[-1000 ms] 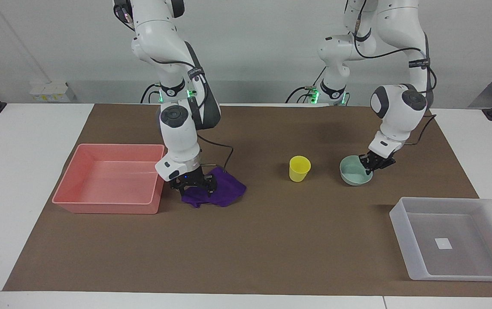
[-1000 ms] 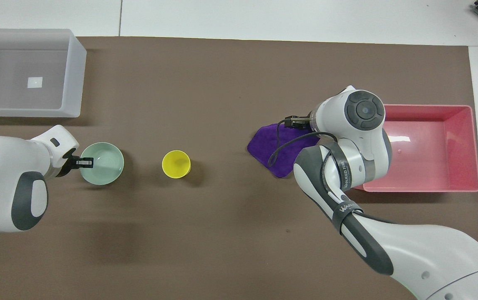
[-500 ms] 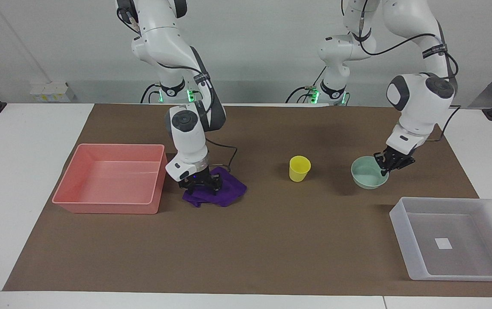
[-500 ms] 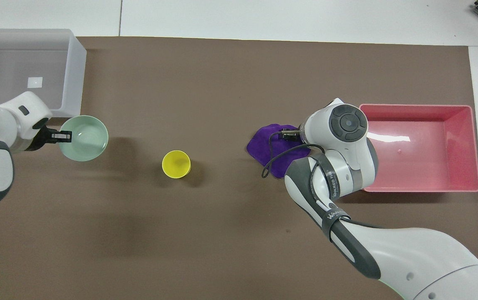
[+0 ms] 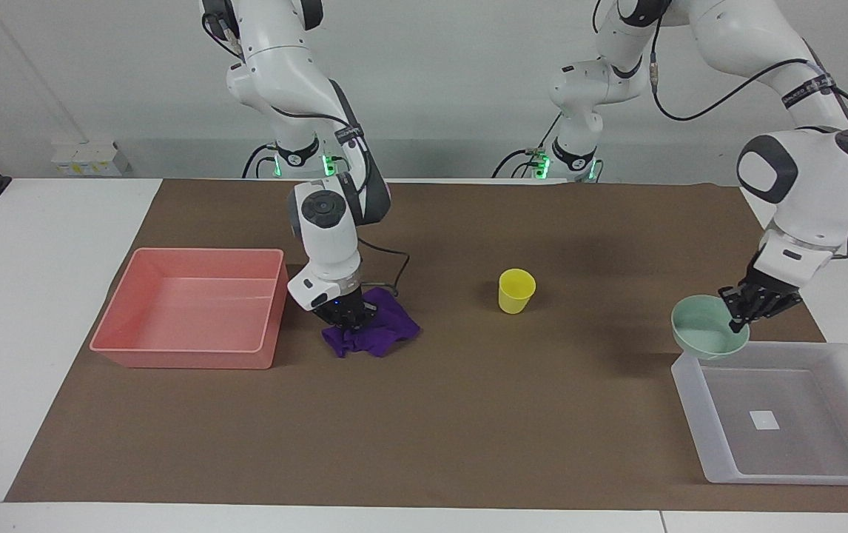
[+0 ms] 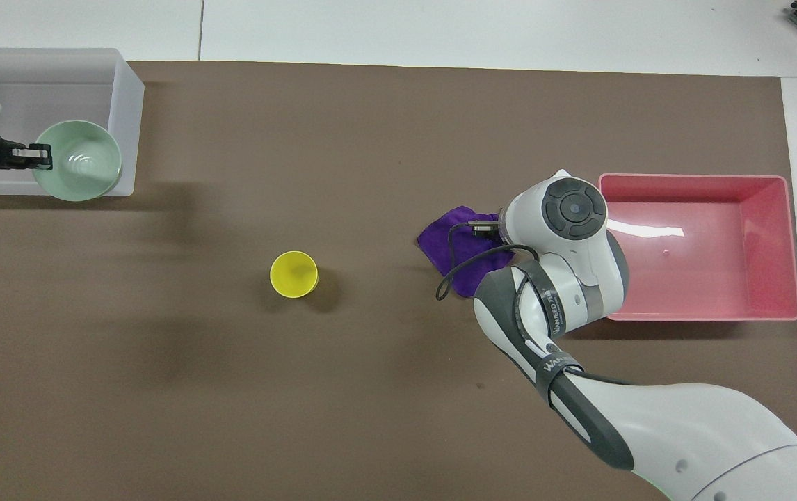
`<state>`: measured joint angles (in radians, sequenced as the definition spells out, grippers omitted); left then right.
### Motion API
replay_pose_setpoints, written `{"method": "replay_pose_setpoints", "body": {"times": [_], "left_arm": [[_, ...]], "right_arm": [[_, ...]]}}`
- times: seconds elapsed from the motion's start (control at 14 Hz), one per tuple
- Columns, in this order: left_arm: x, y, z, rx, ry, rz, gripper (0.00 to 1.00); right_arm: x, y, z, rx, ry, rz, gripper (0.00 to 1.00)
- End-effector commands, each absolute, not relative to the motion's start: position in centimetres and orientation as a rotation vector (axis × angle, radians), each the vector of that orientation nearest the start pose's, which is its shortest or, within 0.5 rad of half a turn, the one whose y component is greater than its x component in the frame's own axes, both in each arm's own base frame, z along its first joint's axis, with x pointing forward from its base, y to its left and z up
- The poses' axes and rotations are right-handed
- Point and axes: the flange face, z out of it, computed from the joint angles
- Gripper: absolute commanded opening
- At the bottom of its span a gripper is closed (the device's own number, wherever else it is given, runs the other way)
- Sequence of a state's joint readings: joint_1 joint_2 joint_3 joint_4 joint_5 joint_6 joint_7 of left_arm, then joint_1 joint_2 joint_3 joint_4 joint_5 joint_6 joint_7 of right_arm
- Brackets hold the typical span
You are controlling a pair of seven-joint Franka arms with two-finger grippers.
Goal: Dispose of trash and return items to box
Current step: 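Lift the green bowl into the clear bin while the right gripper grasps the cloth, then carry the purple cloth into the pink bin with the right gripper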
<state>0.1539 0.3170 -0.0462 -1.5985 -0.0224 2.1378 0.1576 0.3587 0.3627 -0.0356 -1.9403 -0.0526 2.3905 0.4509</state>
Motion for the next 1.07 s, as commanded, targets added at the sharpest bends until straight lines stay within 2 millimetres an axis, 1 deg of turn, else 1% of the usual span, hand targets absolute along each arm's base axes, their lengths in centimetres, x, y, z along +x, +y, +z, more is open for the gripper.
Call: {"method": "replay_pose_setpoints", "body": {"times": [0.0,0.07,0.14,0.21,0.29,0.36,0.43,0.5,0.64,0.71,0.79,0.86,1.0], "left_arm": [[72.6,9.7,45.6,-3.126,0.054,-0.348,0.0],[74.0,10.3,44.7,-3.122,0.05,-0.362,0.0],[74.8,12.0,42.4,-3.128,0.021,-0.34,0.0],[75.5,12.9,41.6,-3.127,0.003,-0.347,0.0],[76.1,13.3,41.0,-3.123,-0.003,-0.363,0.0],[76.6,13.7,39.6,-3.122,-0.011,-0.363,0.0],[76.9,14.7,39.2,-3.117,-0.031,-0.387,0.0],[77.1,15.3,38.8,-3.111,-0.042,-0.41,0.0],[77.3,15.8,39.0,-3.092,-0.055,-0.466,0.0],[77.4,16.1,38.5,-3.086,-0.06,-0.484,0.0],[77.5,17.1,36.6,-3.09,-0.081,-0.467,0.0],[77.5,17.4,35.8,-3.089,-0.087,-0.469,0.0],[77.1,17.3,34.5,-3.104,-0.091,-0.435,0.0]], "right_arm": [[59.0,19.4,33.9,-3.167,0.171,-0.169,0.0],[59.0,19.4,35.3,-3.165,0.177,-0.176,0.0],[58.9,19.2,36.6,-3.166,0.187,-0.177,0.0],[58.8,19.1,38.3,-3.164,0.193,-0.184,0.0],[58.8,18.5,40.4,-3.159,0.207,-0.199,0.0],[58.6,18.2,42.3,-3.155,0.216,-0.211,0.0],[58.3,18.0,44.1,-3.15,0.221,-0.226,0.0],[58.1,17.8,45.7,-3.148,0.225,-0.233,0.0],[57.9,17.4,49.1,-3.144,0.238,-0.25,0.0],[57.8,16.5,51.6,-3.141,0.251,-0.266,0.0],[57.9,15.2,53.8,-3.143,0.275,-0.264,0.0],[57.7,13.8,55.6,-3.153,0.251,-0.255,0.0],[57.6,9.9,57.9,-3.168,0.204,-0.244,0.0]]}}
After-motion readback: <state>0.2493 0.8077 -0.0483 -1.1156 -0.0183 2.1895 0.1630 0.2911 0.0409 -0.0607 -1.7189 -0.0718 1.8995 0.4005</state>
